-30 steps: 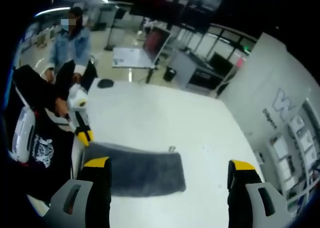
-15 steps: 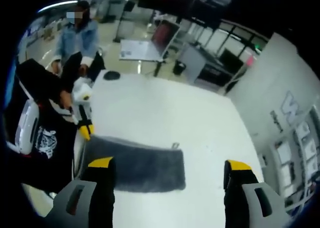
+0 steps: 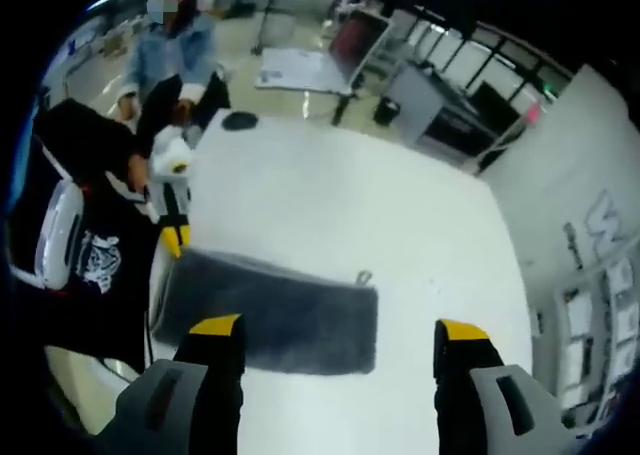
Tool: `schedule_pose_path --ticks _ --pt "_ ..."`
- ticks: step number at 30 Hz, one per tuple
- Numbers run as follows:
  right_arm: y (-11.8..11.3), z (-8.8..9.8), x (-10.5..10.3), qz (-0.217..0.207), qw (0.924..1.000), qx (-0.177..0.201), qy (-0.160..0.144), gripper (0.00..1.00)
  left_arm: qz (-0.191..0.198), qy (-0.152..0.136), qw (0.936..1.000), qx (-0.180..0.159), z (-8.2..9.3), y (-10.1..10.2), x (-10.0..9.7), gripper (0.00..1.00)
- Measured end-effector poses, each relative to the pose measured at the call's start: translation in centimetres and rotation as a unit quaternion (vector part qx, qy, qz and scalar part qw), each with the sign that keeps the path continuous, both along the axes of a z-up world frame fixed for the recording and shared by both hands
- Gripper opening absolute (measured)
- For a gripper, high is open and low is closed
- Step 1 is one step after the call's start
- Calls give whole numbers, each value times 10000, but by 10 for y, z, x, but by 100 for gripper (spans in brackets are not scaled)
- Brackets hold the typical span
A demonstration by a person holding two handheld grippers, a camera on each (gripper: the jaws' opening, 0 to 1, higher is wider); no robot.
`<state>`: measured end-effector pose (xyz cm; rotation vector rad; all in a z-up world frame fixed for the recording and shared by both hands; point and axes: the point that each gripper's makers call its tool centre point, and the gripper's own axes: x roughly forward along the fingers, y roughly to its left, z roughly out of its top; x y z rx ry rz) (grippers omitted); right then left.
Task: Open the folded towel by lifting each exposed corner and separating the folded layers until the towel lies flat within the target outline without major curled edges
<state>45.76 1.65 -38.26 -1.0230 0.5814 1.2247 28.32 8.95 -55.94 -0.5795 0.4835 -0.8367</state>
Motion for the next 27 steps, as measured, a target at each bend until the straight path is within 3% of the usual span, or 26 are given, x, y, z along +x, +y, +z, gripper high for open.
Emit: schedule_pose_path --ticks 3,13,18,20,21,27 --pt "-1 -12 14 -62 9996 -288 5 76 -28 -1 10000 -27 1 -1 0 2" --pt "17 -23 21 342 9974 -581 238 77 -130 -1 9997 -194 3 -1 1 1" --pt "25 -30 35 354 9965 -687 304 74 -142 -30 9995 -276 5 -3 1 1" --pt "21 -39 42 350 9947 -938 239 72 -134 -24 9995 -271 4 -3 0 1" --pt "18 -44 41 382 9929 -1097 268 71 -132 -15 9995 -295 4 -3 0 1" --pt "21 -56 44 430 9905 -1244 403 65 -182 -14 9990 -414 7 -5 -3 1"
